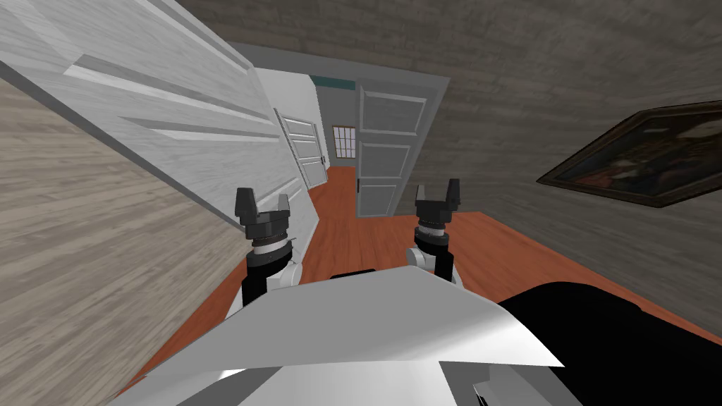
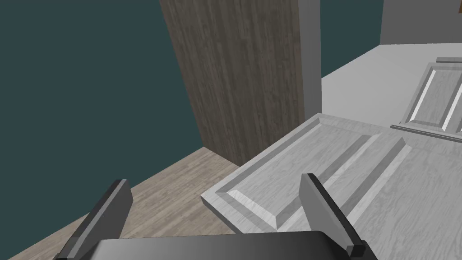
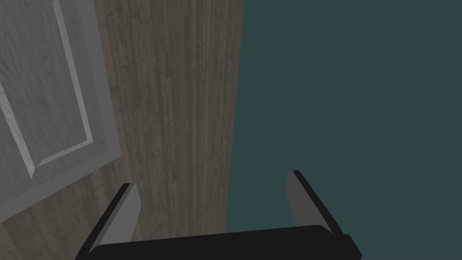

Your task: Pull the door open

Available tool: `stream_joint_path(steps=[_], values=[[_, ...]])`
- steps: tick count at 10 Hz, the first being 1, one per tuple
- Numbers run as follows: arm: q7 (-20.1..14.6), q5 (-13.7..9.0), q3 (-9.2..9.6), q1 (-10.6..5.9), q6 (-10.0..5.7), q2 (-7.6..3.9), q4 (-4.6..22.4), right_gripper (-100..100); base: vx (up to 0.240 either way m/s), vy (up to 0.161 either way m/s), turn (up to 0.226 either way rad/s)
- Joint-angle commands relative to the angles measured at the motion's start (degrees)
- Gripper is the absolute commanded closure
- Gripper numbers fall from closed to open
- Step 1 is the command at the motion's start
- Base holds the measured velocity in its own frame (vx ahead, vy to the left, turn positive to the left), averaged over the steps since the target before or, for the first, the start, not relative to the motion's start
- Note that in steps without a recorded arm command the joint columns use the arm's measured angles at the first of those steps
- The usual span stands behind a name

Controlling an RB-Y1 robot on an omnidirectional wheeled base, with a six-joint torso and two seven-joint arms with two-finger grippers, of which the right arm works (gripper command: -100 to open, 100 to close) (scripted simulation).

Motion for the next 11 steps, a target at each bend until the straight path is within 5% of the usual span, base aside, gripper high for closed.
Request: stream_joint_path(steps=[1, 11], values=[[-1.1, -1.1, 0.31, -0.41, -0.34, -0.33, 1.6, -100, 0.06, 0.004, 0.082], [-9.1, -9.0, 2.49, -3.29, -2.77, -2.16, 13.2, -100, 0.107, -0.004, 0.079]])
